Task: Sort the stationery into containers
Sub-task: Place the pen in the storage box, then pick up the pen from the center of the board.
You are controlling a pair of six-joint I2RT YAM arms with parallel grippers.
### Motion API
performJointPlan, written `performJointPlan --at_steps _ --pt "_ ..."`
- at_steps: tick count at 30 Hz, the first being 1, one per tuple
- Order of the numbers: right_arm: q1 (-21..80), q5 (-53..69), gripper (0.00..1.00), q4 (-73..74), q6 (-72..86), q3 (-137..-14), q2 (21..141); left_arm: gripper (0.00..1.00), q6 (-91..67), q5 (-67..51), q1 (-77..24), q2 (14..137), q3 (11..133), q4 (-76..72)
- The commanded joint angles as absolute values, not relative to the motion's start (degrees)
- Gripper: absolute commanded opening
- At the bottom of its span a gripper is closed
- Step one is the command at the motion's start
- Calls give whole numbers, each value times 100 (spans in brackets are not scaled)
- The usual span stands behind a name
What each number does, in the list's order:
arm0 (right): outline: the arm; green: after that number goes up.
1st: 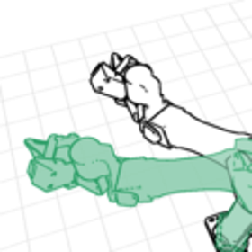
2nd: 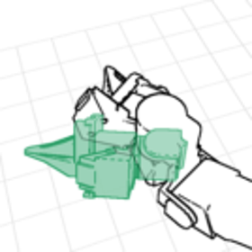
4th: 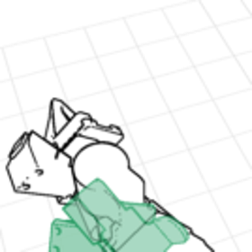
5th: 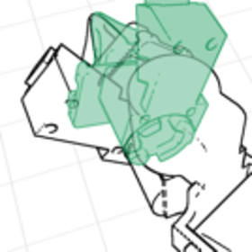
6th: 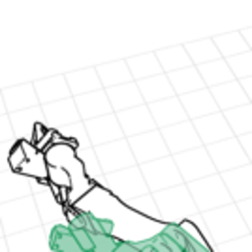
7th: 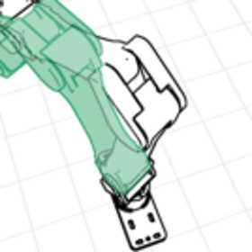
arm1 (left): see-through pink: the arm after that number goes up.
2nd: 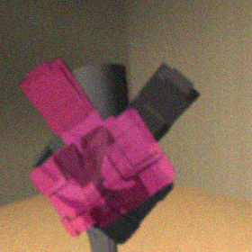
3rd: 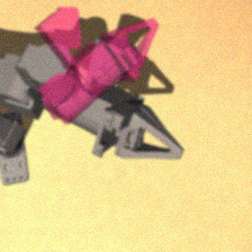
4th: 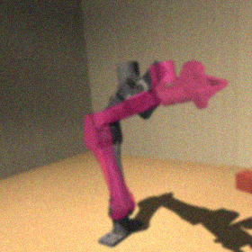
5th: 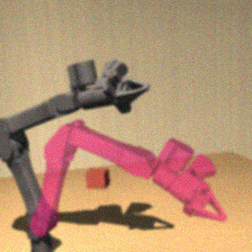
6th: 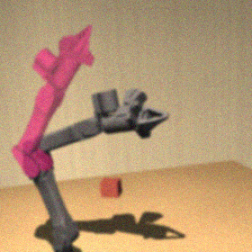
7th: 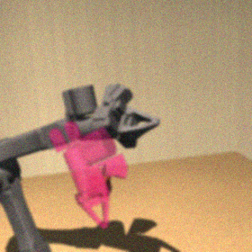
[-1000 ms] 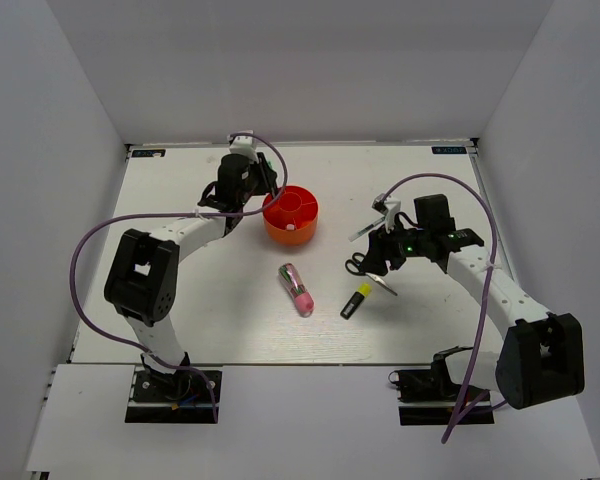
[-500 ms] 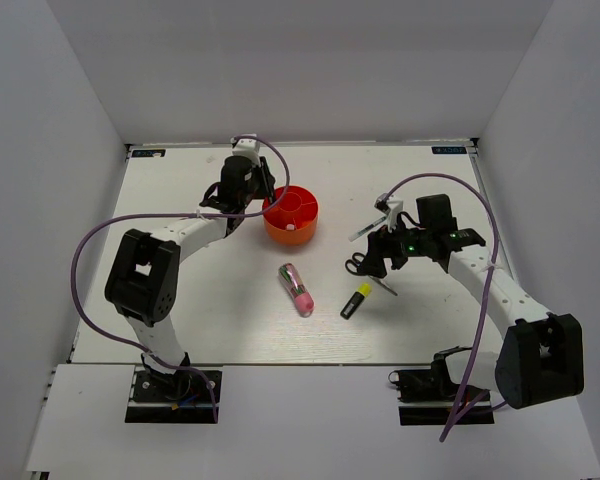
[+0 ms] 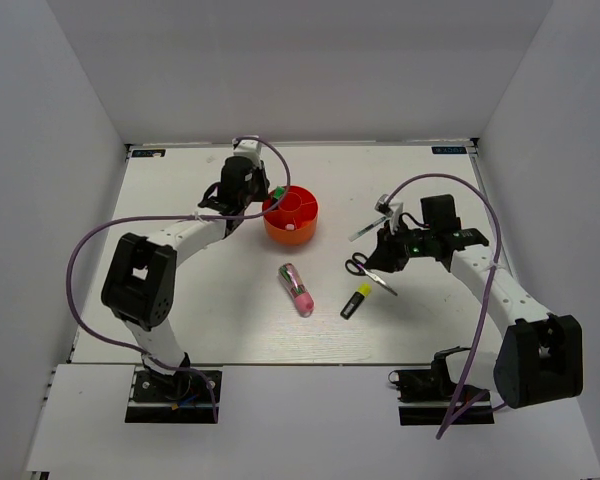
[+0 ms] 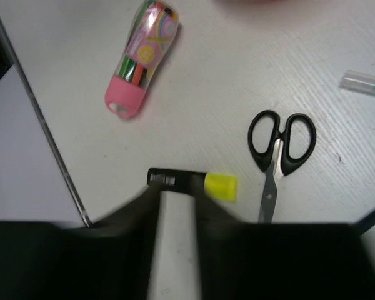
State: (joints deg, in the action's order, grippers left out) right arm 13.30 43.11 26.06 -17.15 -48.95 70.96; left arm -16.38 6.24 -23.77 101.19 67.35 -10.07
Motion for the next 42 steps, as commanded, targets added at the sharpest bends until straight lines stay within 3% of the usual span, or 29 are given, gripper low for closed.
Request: performJointPlan --at_steps 1,2,3,4,5,6,7,9,11,13,21,38,42 --pt "1292 4973 10 3178 -3068 -4922 6996 1 -1582 372 -2417 9126 6567 -827" --pt "1318 5105 0 3495 -4277 -4931 7013 0 -1608 239 -2417 8766 6513 -687" --pt "1336 5515 0 3785 -5968 -4948 7022 0 -1608 124 -2417 8571 6347 -364" --pt "1336 5580 0 5076 -6951 -4948 7162 0 -1661 -286 -2408 8187 6302 257" --pt "1336 5572 10 5376 -8431 -4905 7215 5 -1722 -429 -2417 7800 6267 586" --pt "1319 5250 24 5562 -9473 -4756 7251 36 -1740 -518 -2408 7605 5979 1459" --pt "1362 5038 43 5816 -9884 -4729 7477 56 -1732 -684 -2400 7228 5837 1746" --pt "1388 4538 50 6045 -11398 -4746 7741 77 -1697 -738 -2391 6629 5356 2395" --pt "1441 4395 54 6422 -11662 -4991 8207 82 -1609 -659 -2364 5805 4774 2820" --pt "1625 4254 56 6652 -12269 -5473 8523 85 -1512 -450 -2312 5207 4299 3311" --pt "2452 3552 57 5794 -11831 -5871 9158 90 -1433 -80 -2276 3473 3165 3911" --pt "3814 2286 57 5335 -10548 -6249 10098 91 -1406 -62 -2215 3076 3155 4052" --pt "4034 1638 52 5177 -10328 -6170 10125 91 -1389 -79 -2232 2997 3147 4113"
